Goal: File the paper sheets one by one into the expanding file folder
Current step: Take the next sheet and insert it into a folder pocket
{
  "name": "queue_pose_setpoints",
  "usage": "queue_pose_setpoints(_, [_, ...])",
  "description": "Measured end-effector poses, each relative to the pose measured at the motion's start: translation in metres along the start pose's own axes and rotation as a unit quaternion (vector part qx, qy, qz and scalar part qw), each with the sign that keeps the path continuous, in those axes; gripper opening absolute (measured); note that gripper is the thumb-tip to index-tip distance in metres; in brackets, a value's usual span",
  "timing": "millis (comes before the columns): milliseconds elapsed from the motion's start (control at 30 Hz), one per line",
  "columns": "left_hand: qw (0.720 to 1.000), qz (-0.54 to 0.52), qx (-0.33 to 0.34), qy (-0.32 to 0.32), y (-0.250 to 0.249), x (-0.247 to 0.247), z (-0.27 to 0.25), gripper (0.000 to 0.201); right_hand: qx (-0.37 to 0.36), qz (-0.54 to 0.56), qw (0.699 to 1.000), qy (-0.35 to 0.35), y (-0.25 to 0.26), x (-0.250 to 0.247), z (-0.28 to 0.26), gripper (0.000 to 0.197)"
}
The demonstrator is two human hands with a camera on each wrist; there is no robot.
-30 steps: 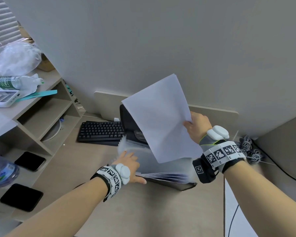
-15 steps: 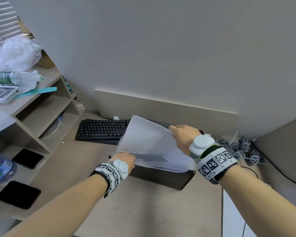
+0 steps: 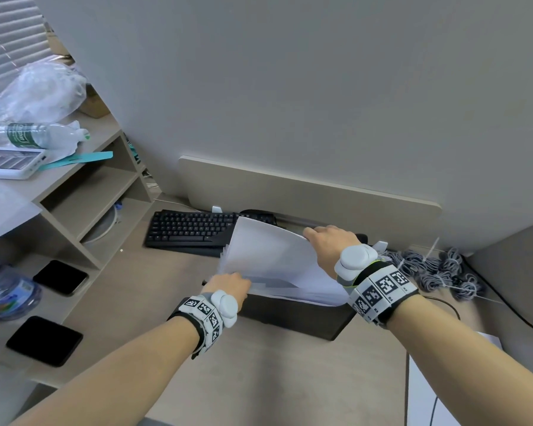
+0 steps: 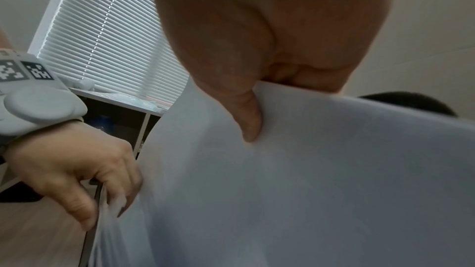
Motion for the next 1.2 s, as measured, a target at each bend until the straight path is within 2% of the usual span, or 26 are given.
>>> queue_pose_setpoints(167, [0.999, -0.001, -0.027, -0.021, -0.002, -0.004, 0.0, 0.026, -0.002, -0.006, 1.0, 0.004, 0.002, 0.002, 0.003, 0.039])
queue_pose_setpoints(333, [1.0, 0.005, -0.017, -0.002, -0.002, -0.002, 0.003, 0.018, -0.027, -0.004, 1.0, 0.006, 0.008, 0.016, 0.009, 0.032])
queue_pose_setpoints(567, [1.0, 0.008, -0.012, 0.015, -0.002, -0.002, 0.002, 0.019, -0.033, 0.056, 0.997, -0.045, -0.001, 0.016, 0.017, 0.034])
queue_pose_setpoints(800, [1.0, 0.011, -0.005, 0.02, -0.001, 0.004, 0.0, 0.017, -0.01, 0.041, 0.998, -0.048, -0.009, 0.009, 0.027, 0.013])
queue_pose_setpoints(1033, [0.998, -0.044, 0.007, 0.054, 0.006, 0.009, 0.003, 0.017, 0.028, 0.074, 0.995, -0.053, -0.017, 0.009, 0.026, 0.016])
queue_pose_setpoints(1100, [0.997, -0.037, 0.019, 0.064, 0.006, 0.02, 0.005, 0.024, 0.019, 0.076, 0.996, -0.034, -0.013, 0.022, 0.028, 0.016])
queue_pose_setpoints(1200, [0.995, -0.04, 0.025, 0.088, 0.002, 0.044, 0.011, 0.027, 0.02, 0.085, 0.995, 0.039, -0.003, 0.065, 0.039, 0.016])
Point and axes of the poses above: each hand's wrist, its own z-axis towards the middle knuckle, its own x-axis out of the palm, y = z × x, the point moved 4 cm from there along z, towards the middle knuckle, and after that the axes turned 8 degrees about y, right-handed, at the moved point
